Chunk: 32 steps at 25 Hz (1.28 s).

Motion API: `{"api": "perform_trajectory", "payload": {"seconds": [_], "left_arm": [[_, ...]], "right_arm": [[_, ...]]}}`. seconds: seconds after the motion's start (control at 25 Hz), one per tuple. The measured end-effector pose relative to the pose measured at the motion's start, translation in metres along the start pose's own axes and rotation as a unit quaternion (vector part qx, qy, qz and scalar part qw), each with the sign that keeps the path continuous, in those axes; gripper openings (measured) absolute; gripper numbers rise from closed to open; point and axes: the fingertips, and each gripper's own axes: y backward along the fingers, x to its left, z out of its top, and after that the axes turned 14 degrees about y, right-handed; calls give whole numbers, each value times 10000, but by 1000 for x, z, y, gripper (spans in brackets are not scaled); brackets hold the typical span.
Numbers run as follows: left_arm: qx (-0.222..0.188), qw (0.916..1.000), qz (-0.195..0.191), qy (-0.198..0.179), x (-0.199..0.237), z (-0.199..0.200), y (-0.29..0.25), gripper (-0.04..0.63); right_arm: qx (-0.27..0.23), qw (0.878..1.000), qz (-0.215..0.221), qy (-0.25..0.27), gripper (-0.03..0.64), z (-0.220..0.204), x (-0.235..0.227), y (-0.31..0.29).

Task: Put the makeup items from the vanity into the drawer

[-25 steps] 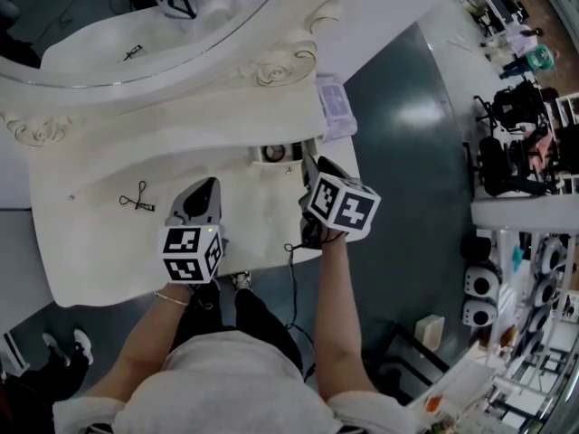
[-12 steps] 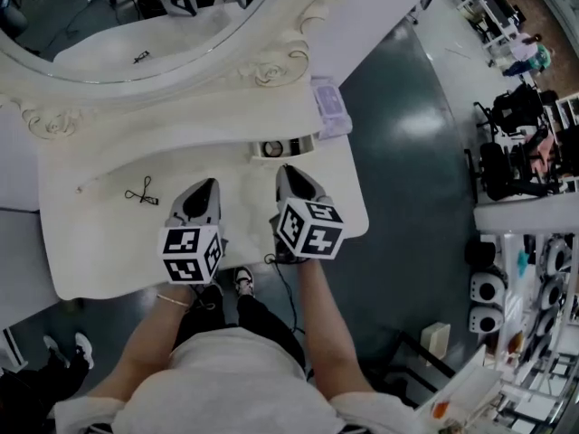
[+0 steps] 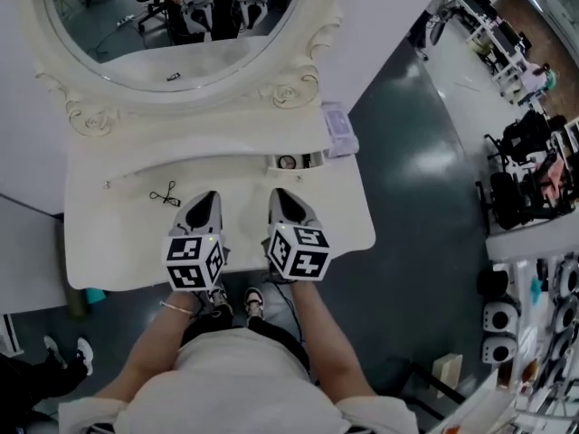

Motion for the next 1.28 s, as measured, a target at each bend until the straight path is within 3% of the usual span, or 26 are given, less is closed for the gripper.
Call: {"api": "perform_trajectory", "payload": {"seconds": [0.44,1.08,1.28], "left_arm": [[-452,9986,264,-74,4,19,44,2],[-707,9965,454,-27,13,21,67,2],[-694,9952,680,69,32,16,72,2]], "right_arm": [[-502,9970,377,457,18,24,50,22],[-435,9946,757,562,18,20,76,20],[-260,9939,922,549,20,10,89,10]]}}
